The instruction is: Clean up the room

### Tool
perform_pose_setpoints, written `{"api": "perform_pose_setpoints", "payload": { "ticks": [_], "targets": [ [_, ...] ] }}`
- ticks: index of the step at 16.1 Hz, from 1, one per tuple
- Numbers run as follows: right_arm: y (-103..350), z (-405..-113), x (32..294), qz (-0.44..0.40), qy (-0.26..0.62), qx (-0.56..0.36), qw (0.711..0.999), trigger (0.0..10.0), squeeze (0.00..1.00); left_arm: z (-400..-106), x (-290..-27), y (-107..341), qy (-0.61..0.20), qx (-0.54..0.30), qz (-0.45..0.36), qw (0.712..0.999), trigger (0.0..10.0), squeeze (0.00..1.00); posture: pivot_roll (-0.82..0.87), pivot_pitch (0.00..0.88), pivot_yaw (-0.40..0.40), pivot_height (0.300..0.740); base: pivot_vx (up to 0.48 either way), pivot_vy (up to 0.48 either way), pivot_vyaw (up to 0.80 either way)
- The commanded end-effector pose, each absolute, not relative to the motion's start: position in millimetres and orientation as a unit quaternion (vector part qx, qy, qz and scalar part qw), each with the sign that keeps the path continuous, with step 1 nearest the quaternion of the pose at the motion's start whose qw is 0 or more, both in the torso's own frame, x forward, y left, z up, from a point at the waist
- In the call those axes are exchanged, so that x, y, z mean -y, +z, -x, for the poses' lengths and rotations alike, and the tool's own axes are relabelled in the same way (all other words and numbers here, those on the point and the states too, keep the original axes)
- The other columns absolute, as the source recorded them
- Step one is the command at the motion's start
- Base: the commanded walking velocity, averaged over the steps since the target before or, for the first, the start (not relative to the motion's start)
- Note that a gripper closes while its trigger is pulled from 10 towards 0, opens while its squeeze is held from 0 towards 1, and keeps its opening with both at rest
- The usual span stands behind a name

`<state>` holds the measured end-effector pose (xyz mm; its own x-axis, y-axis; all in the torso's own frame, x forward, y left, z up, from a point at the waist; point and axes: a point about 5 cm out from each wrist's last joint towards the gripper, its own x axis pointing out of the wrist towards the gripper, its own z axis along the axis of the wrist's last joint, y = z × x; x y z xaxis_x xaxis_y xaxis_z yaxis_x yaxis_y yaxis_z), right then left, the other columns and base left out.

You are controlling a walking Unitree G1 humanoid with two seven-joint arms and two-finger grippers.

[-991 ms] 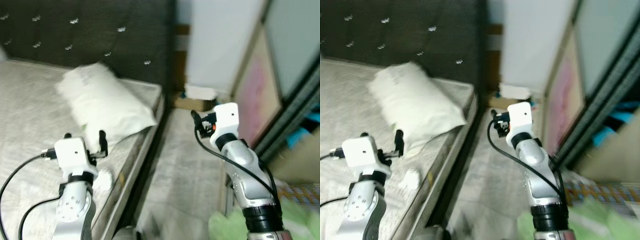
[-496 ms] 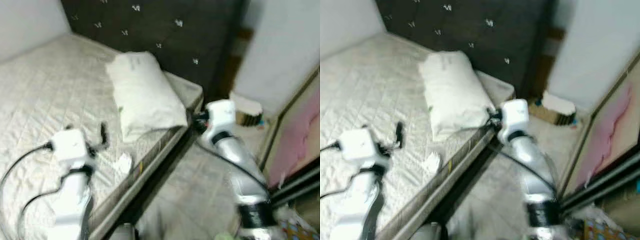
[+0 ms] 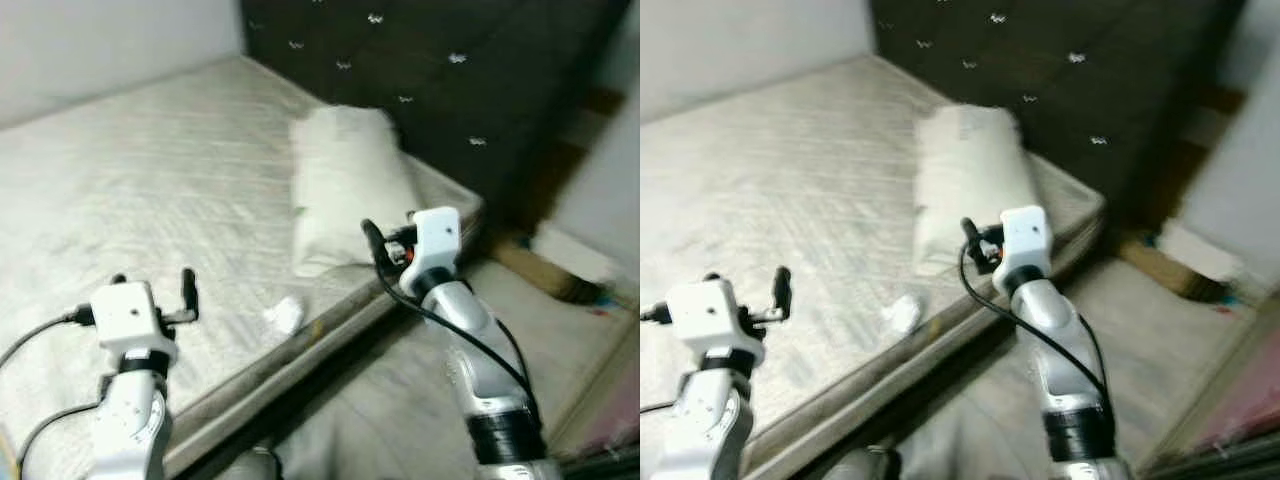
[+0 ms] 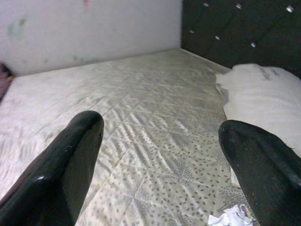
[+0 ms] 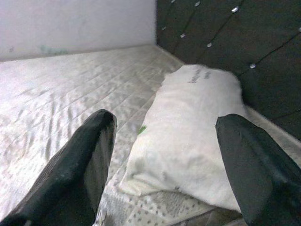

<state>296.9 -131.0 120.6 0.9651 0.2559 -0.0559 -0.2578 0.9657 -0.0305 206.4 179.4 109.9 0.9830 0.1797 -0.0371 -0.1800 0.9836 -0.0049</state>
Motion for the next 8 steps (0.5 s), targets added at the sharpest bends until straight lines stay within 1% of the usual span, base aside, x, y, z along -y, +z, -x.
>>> {"api": "perform_pose_setpoints", "payload": {
  "ticks": [1, 4, 5, 7, 8],
  "targets": [
    [117.7, -294.9, 134.5, 0.018, 0.124, -0.027, 0.992, 10.0, 0.00, -206.8, -178.8, 109.5, 0.082, -0.016, 0.003, 0.997, 10.0, 0.00, -0.01, 0.038, -0.001, 0.740, 0.000, 0.000, 0.80],
    [109.8, -290.1, 135.7, 0.008, 0.125, -0.027, 0.992, 10.0, 0.00, -208.4, -179.5, 110.8, 0.080, -0.008, -0.003, 0.997, 10.0, 0.00, 0.00, 0.028, 0.001, 0.740, 0.000, 0.000, 0.00],
    [108.5, -290.1, 133.2, 0.031, 0.129, -0.025, 0.991, 10.0, 0.00, -209.0, -179.9, 111.9, 0.080, -0.001, -0.007, 0.997, 10.0, 0.00, 0.00, 0.028, 0.001, 0.740, 0.000, 0.000, 0.00],
    [115.0, -289.8, 127.8, -0.040, 0.143, -0.007, 0.989, 10.0, 0.00, -209.3, -181.8, 116.6, 0.086, 0.022, -0.020, 0.996, 10.0, 0.00, 0.00, 0.022, 0.001, 0.740, 0.000, 0.000, 0.00],
    [117.9, -290.9, 129.8, -0.011, 0.126, 0.015, 0.992, 10.0, 0.00, -209.1, -183.6, 117.9, 0.087, 0.034, -0.023, 0.995, 10.0, 0.00, 0.00, 0.017, 0.001, 0.740, 0.000, 0.000, 0.00]
  ]
}}
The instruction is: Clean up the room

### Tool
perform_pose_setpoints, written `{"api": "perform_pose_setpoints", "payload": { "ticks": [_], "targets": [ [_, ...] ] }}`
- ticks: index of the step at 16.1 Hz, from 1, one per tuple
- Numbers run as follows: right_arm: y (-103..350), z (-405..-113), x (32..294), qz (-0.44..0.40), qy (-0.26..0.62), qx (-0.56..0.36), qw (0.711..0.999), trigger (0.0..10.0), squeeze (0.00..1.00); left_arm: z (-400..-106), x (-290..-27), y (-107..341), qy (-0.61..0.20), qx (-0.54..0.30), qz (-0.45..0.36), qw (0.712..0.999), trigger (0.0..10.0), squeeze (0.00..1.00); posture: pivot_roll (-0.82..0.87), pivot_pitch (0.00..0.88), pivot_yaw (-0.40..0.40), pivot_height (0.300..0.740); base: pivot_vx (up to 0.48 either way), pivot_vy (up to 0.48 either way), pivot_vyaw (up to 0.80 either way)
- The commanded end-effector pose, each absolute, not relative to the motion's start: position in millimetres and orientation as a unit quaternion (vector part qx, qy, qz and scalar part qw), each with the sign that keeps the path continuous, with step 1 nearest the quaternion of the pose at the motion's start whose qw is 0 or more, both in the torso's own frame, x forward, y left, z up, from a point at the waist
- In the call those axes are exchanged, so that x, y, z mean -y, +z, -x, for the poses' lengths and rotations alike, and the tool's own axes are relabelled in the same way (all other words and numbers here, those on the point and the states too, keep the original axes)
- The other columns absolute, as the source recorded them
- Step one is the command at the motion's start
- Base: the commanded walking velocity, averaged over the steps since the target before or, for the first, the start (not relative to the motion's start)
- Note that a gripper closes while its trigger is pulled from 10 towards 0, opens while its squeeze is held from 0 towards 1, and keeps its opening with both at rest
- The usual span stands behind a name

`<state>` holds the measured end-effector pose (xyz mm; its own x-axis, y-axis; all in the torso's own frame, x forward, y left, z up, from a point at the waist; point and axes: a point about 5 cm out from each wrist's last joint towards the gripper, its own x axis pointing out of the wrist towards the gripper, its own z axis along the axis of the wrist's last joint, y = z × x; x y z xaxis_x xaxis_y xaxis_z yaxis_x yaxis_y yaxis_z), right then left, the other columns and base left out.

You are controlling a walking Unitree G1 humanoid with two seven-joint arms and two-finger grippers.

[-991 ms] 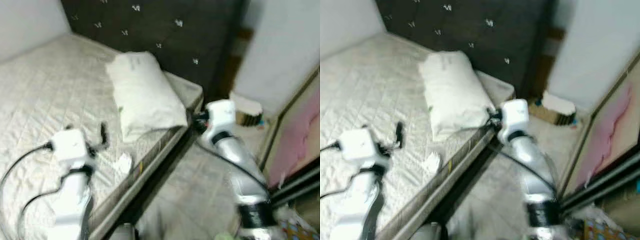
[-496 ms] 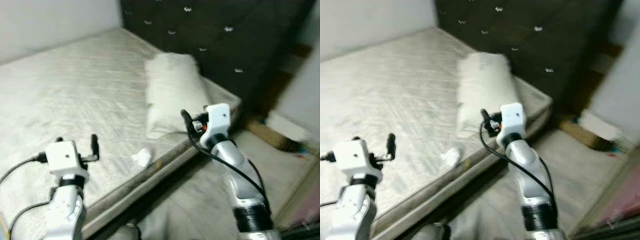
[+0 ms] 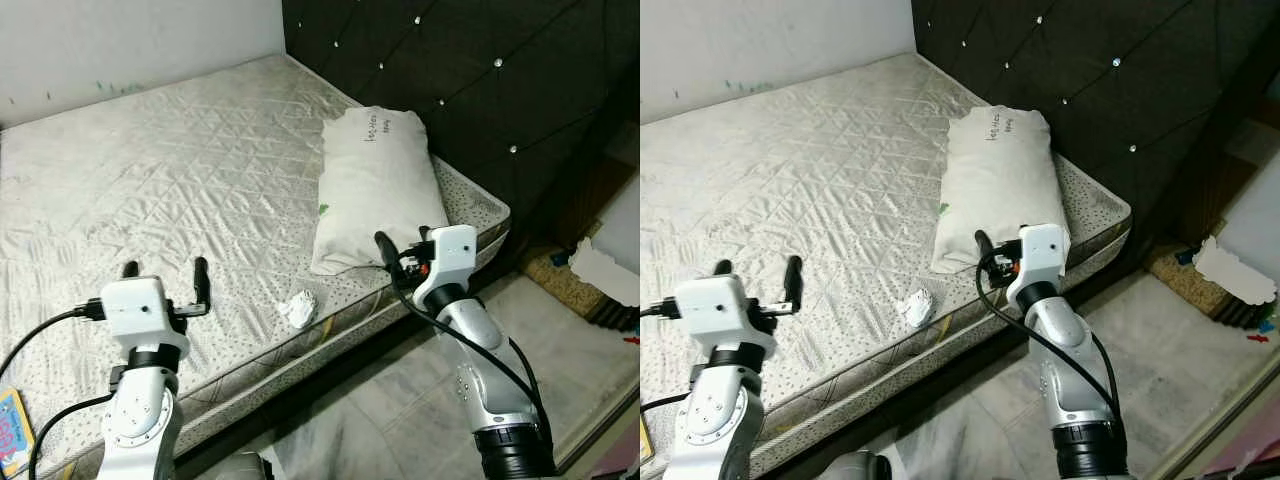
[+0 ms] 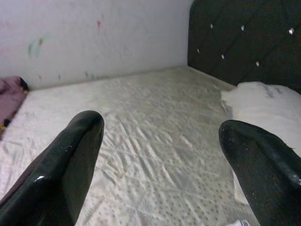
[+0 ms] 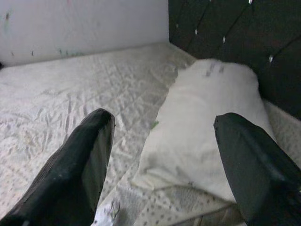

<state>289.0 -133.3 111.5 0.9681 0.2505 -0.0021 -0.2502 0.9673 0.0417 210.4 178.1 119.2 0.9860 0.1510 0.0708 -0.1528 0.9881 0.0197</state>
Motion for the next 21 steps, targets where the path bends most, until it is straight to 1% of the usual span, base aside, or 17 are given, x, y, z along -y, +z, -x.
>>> {"api": "perform_pose_setpoints", "payload": {
  "ticks": [1, 3, 7, 10, 13, 17, 18, 20, 21],
  "targets": [
    [118, -290, 130, -0.036, 0.127, 0.022, 0.991, 10.0, 0.00, -209, -185, 117, 0.079, 0.042, -0.011, 0.996, 10.0, 0.00, 0.00, 0.017, 0.001, 0.740, 0.000, 0.000, 0.00],
    [110, -287, 132, -0.014, 0.120, 0.012, 0.993, 10.0, 0.00, -210, -188, 113, 0.093, 0.039, -0.021, 0.995, 10.0, 0.00, 0.00, 0.013, 0.000, 0.740, 0.000, 0.000, 0.00],
    [100, -286, 130, -0.021, 0.125, -0.003, 0.992, 10.0, 0.00, -210, -195, 103, 0.111, 0.022, 0.004, 0.994, 10.0, 0.00, -0.01, 0.019, 0.000, 0.740, 0.000, 0.000, 0.00],
    [98, -287, 129, -0.023, 0.131, -0.007, 0.991, 10.0, 0.00, -211, -196, 101, 0.111, 0.016, -0.001, 0.994, 10.0, 0.00, -0.01, 0.021, 0.001, 0.740, 0.000, 0.000, 0.00],
    [98, -287, 125, -0.003, 0.145, -0.006, 0.989, 10.0, 0.00, -212, -195, 101, 0.106, 0.020, -0.003, 0.994, 10.0, 0.00, -0.01, 0.028, -0.002, 0.740, 0.000, 0.000, 0.69],
    [98, -288, 125, -0.003, 0.143, -0.009, 0.990, 10.0, 0.00, -213, -193, 102, 0.099, 0.020, 0.000, 0.995, 10.0, 0.00, -0.01, 0.039, -0.004, 0.740, 0.000, 0.000, 0.80],
    [98, -289, 125, -0.002, 0.143, -0.010, 0.990, 10.0, 0.00, -214, -189, 103, 0.079, 0.025, 0.010, 0.997, 10.0, 0.00, -0.02, 0.038, -0.004, 0.740, 0.000, 0.000, 0.80],
    [97, -289, 126, -0.005, 0.140, -0.011, 0.990, 10.0, 0.00, -215, -187, 104, 0.071, 0.028, 0.004, 0.997, 10.0, 0.00, -0.02, 0.040, -0.004, 0.740, 0.000, 0.000, 0.80],
    [97, -290, 126, -0.011, 0.136, -0.011, 0.991, 10.0, 0.00, -215, -187, 104, 0.074, 0.026, 0.007, 0.997, 10.0, 0.00, -0.02, 0.043, -0.005, 0.740, 0.000, 0.000, 0.00]
  ]
}}
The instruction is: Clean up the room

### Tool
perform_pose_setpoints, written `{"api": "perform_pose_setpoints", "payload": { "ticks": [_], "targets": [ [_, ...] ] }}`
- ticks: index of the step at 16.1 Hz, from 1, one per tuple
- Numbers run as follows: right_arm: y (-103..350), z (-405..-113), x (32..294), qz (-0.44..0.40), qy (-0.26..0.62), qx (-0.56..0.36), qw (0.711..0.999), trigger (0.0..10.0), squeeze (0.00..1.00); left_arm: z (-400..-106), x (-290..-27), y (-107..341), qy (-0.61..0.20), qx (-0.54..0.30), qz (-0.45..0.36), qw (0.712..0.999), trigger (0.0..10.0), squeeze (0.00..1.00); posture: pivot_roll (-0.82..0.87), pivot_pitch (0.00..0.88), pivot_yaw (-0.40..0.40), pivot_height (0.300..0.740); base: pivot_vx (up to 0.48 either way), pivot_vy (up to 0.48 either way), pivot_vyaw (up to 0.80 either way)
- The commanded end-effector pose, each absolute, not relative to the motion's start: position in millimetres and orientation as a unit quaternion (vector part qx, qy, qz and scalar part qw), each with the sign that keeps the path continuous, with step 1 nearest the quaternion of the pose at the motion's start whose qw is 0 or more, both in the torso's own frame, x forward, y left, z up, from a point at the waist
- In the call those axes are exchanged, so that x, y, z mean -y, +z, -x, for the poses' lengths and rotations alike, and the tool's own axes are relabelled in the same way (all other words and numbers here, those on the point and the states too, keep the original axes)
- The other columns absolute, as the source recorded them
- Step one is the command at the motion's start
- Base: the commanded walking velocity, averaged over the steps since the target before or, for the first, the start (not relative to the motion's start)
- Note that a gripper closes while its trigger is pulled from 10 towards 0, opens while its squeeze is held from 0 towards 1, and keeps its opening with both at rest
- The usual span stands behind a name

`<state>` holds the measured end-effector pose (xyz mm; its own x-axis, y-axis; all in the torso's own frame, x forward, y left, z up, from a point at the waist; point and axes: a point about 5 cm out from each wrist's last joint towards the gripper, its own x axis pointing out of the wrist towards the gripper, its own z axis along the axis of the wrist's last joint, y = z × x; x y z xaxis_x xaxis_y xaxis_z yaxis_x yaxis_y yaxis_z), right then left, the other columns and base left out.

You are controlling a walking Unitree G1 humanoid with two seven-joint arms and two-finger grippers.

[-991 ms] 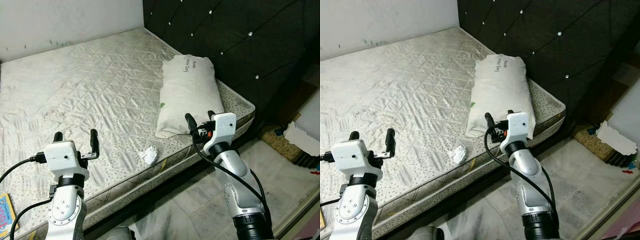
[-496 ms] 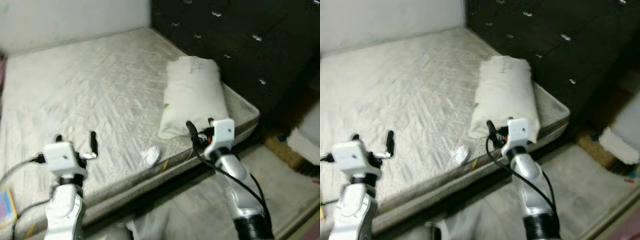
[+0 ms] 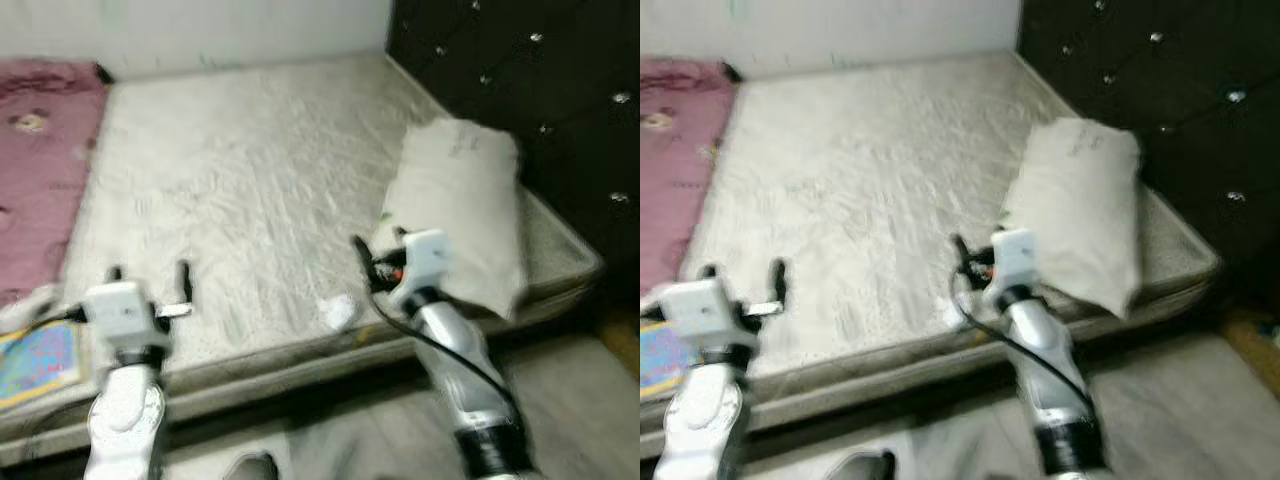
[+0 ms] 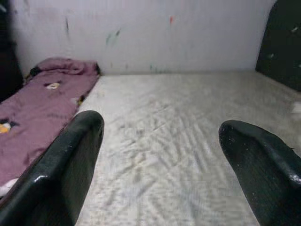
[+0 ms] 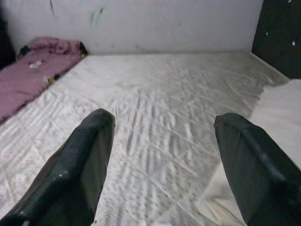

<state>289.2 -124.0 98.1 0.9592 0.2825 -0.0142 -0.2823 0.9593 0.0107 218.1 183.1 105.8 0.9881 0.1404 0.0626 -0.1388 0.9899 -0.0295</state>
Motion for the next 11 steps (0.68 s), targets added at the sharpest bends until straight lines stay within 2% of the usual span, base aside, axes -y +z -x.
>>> {"api": "perform_pose_setpoints", "payload": {
  "ticks": [1, 3, 5, 11],
  "targets": [
    [97.3, -289.8, 127.5, -0.016, 0.133, -0.012, 0.991, 10.0, 0.00, -215.4, -187.4, 104.3, 0.074, 0.028, 0.009, 0.997, 10.0, 0.00, -0.02, 0.043, -0.005, 0.740, 0.000, 0.000, 0.00],
    [97.3, -290.2, 128.0, -0.017, 0.132, -0.012, 0.991, 10.0, 0.00, -215.5, -186.9, 105.9, 0.069, 0.034, 0.010, 0.997, 10.0, 0.00, -0.02, 0.041, -0.004, 0.740, 0.000, 0.000, 0.00],
    [97.4, -290.2, 127.7, -0.016, 0.133, -0.012, 0.991, 10.0, 0.00, -215.5, -185.3, 107.3, 0.060, 0.039, 0.011, 0.997, 10.0, 0.00, -0.01, 0.039, -0.006, 0.740, 0.306, 0.000, 0.00],
    [97.0, -289.8, 128.0, -0.018, 0.135, -0.012, 0.991, 10.0, 0.00, -214.8, -184.5, 107.1, 0.056, 0.042, 0.013, 0.997, 10.0, 0.00, -0.01, 0.035, -0.008, 0.740, 0.457, 0.000, 0.00]
  ]
}}
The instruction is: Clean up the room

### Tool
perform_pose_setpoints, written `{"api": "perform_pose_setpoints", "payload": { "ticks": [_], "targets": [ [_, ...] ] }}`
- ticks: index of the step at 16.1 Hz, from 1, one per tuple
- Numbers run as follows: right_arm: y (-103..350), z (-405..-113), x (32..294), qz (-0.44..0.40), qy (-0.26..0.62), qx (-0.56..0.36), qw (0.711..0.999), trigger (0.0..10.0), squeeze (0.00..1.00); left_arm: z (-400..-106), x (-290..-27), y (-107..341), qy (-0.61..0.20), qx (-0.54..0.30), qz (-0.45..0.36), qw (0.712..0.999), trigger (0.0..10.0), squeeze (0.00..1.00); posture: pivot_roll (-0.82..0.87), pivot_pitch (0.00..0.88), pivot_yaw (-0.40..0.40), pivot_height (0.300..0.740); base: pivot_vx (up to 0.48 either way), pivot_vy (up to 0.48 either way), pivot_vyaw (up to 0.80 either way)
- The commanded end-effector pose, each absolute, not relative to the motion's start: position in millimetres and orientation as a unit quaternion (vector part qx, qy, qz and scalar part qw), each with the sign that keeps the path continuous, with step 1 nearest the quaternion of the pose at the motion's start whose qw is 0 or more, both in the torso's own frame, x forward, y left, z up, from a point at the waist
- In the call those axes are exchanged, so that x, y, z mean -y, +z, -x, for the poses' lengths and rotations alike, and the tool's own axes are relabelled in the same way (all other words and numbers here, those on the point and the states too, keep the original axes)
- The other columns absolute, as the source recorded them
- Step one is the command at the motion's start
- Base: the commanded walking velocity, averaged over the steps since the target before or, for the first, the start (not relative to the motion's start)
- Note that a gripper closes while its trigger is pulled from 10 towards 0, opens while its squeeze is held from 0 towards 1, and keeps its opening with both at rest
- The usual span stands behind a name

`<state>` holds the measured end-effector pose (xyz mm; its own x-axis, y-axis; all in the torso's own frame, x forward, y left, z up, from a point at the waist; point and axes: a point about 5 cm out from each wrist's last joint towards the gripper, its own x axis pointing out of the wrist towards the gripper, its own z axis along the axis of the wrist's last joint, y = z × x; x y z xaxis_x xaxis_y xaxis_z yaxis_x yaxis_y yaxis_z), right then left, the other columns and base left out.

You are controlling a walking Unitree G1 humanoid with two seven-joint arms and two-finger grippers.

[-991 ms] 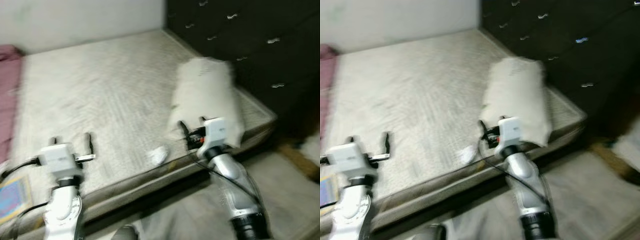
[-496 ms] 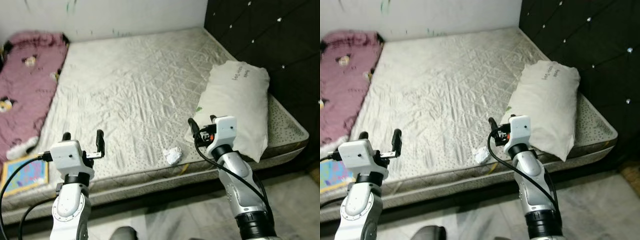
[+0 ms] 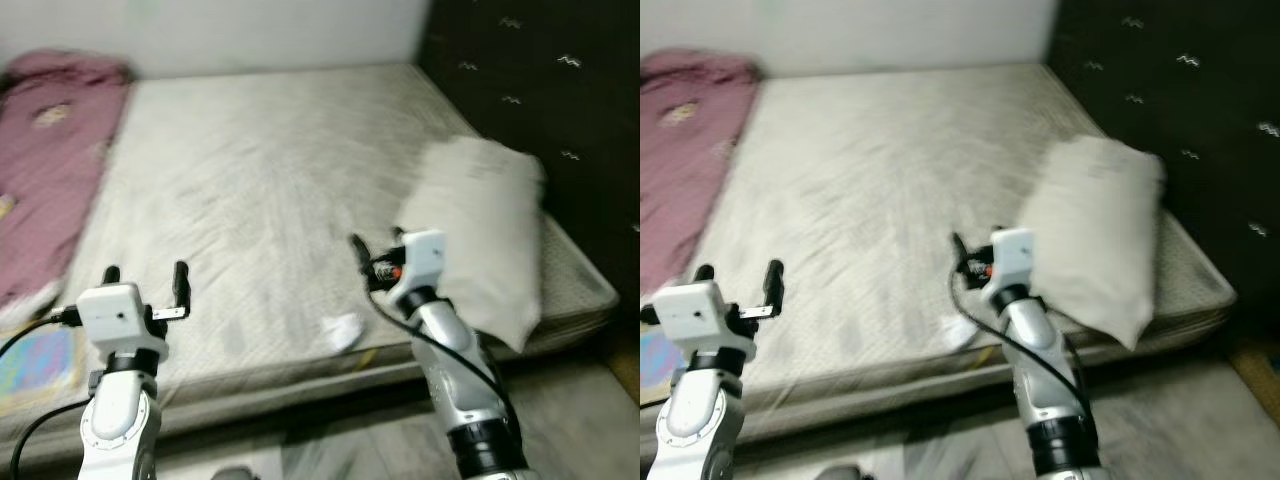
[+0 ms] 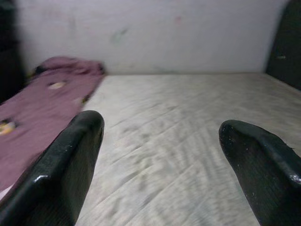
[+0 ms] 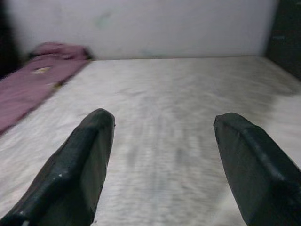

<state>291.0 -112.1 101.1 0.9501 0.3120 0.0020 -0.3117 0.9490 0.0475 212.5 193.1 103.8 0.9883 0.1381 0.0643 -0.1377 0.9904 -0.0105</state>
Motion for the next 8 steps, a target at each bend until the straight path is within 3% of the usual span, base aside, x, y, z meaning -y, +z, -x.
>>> {"api": "perform_pose_setpoints", "payload": {
  "ticks": [1, 2, 7, 8],
  "targets": [
    [96.9, -289.8, 128.0, -0.018, 0.135, -0.012, 0.991, 10.0, 0.00, -214.6, -184.4, 106.9, 0.056, 0.042, 0.012, 0.998, 10.0, 0.00, -0.01, 0.034, -0.009, 0.740, 0.480, 0.000, 0.00],
    [97.0, -289.6, 128.1, -0.018, 0.136, -0.012, 0.991, 10.0, 0.00, -214.3, -184.4, 106.9, 0.056, 0.042, 0.011, 0.997, 10.0, 0.00, -0.01, 0.033, -0.008, 0.740, 0.480, 0.000, 0.00],
    [97.0, -291.1, 128.2, -0.011, 0.136, -0.014, 0.991, 10.0, 0.00, -215.5, -186.5, 98.8, 0.079, 0.002, -0.033, 0.996, 10.0, 0.00, 0.00, 0.030, -0.011, 0.740, 0.000, 0.000, 0.00],
    [97.2, -291.3, 127.4, -0.010, 0.138, -0.012, 0.990, 10.0, 0.00, -215.5, -187.9, 97.1, 0.087, -0.006, -0.038, 0.995, 10.0, 0.00, 0.00, 0.029, -0.012, 0.740, 0.000, 0.000, 0.69]
  ]
}}
